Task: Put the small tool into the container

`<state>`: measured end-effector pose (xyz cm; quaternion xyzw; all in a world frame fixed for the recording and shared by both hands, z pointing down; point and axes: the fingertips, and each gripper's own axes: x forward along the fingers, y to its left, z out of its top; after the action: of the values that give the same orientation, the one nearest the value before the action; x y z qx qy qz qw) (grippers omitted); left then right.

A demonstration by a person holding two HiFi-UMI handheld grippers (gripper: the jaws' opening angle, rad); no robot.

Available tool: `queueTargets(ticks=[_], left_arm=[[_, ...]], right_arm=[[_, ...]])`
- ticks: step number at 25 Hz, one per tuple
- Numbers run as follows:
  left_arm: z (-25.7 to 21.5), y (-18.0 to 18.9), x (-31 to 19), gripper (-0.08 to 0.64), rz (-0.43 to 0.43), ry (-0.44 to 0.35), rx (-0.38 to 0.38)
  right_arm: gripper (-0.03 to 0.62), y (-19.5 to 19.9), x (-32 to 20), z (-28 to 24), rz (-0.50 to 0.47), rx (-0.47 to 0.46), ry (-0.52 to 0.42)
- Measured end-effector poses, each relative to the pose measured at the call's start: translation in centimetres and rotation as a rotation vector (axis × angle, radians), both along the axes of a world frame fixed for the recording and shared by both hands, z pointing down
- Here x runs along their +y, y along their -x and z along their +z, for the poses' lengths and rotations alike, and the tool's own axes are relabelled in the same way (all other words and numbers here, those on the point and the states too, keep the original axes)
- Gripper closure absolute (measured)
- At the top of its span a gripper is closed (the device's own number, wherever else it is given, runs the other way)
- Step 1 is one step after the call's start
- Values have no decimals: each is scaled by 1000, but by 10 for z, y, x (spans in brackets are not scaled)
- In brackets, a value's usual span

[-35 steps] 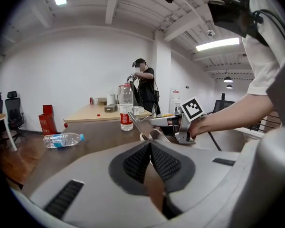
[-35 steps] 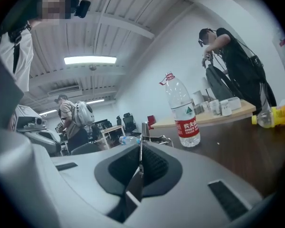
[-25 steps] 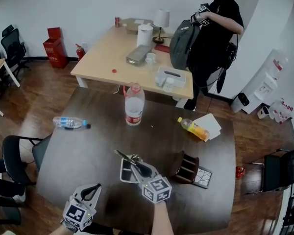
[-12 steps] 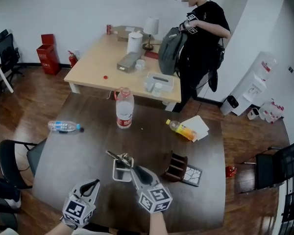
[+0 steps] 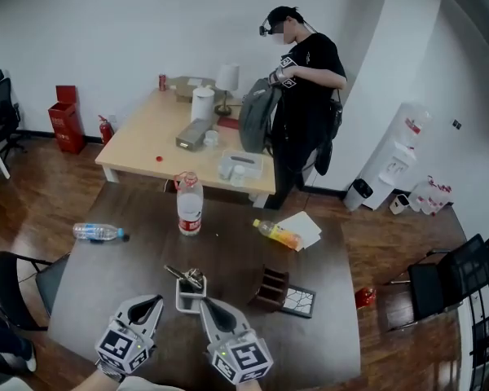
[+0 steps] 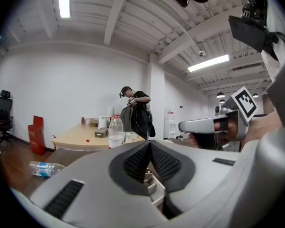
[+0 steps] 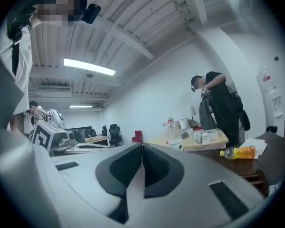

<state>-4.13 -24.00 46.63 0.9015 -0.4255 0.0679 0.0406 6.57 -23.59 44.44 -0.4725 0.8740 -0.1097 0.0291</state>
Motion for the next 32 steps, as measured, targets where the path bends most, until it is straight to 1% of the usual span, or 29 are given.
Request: queueTargets(ticks=[2,4,6,10,17,21,28,32], left_arm=[[-17,-8,3,555,27,-48,2],[-32,-15,6,555,55,-101,-15],[-39,-20,10,555,77,-125,-18],[-49,-25,12,555,99,-134,17],[-50,-15,12,555,79,-131,11],[-50,-7,18,555,85,-127,10],[-57,3,30,555,137,-142,3],[-58,12,37,555,171,-147,1]], right_arm=[[609,-5,5,-15,28,13,-31],[609,-10,8,-23,58,25,-46],[611,-13,10,-25,76,33,-53],[611,-19,12,-28,87,32,-55],[611,-14,16,-35,101,37,-64],[611,-6,22,-39,113,41,-70],[611,10,35,-45,149,54,-71],[611,15,47,-49,195,46,-82]])
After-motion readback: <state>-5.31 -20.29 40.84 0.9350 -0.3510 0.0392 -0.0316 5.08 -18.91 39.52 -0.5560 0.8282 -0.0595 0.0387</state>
